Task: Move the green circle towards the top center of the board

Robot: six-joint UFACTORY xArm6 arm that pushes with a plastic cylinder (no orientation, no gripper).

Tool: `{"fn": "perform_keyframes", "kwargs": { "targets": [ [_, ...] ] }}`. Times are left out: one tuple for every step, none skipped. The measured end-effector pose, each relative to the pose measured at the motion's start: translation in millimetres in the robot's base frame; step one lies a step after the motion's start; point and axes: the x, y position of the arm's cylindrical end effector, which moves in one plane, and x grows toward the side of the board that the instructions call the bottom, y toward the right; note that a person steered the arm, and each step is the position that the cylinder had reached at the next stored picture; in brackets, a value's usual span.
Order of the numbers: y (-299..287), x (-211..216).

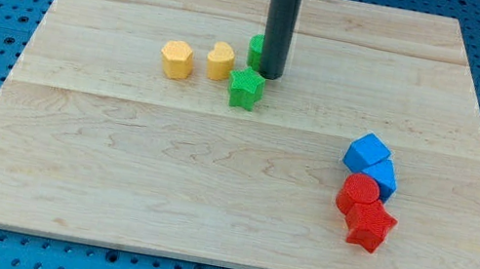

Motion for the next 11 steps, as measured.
{"fn": "perform_keyframes", "kwargs": {
  "targets": [
    [-20,-15],
    [-40,-38],
    [-65,-64],
    [-70,-90],
    [-23,-104],
    [-19,-89],
    [-8,-67],
    [0,-80],
    [2,-95],
    [14,-61],
    [31,4]
  ]
}}
